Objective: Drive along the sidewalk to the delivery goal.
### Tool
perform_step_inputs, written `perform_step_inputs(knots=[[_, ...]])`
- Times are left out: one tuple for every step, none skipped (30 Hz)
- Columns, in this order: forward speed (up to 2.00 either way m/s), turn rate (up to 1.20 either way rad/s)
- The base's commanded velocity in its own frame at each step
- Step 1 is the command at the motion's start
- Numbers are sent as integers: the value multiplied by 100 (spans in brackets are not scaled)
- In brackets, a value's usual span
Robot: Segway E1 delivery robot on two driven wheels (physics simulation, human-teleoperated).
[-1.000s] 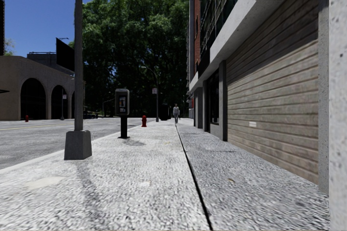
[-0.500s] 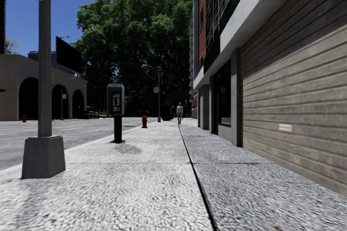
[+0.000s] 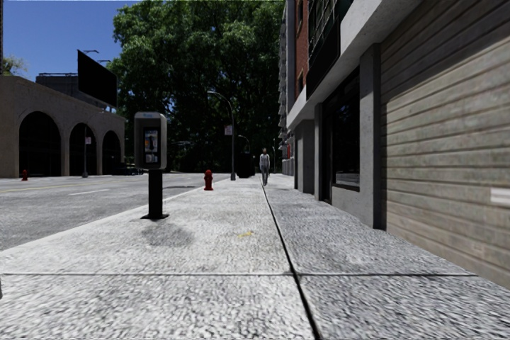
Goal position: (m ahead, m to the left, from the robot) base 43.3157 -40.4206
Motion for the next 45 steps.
perform_step_inputs(knots=[[200,0],[200,0],[200,0],[200,0],[200,0],[200,0],[200,0],[200,0],[200,0],[200,0],[200,0],[200,5],[200,16],[200,16],[200,19],[200,20],[200,20],[200,20],[200,20],[200,20],[200,20],[200,20],[200,20],[200,20],[200,20],[200,20],[200,20],[200,20],[200,20],[200,20],[200,20],[200,20],[200,20],[200,20],[200,20],[200,20],[200,20],[200,20],[200,20],[200,20],[200,20],[200,20],[200,20],[200,20],[200,20]])
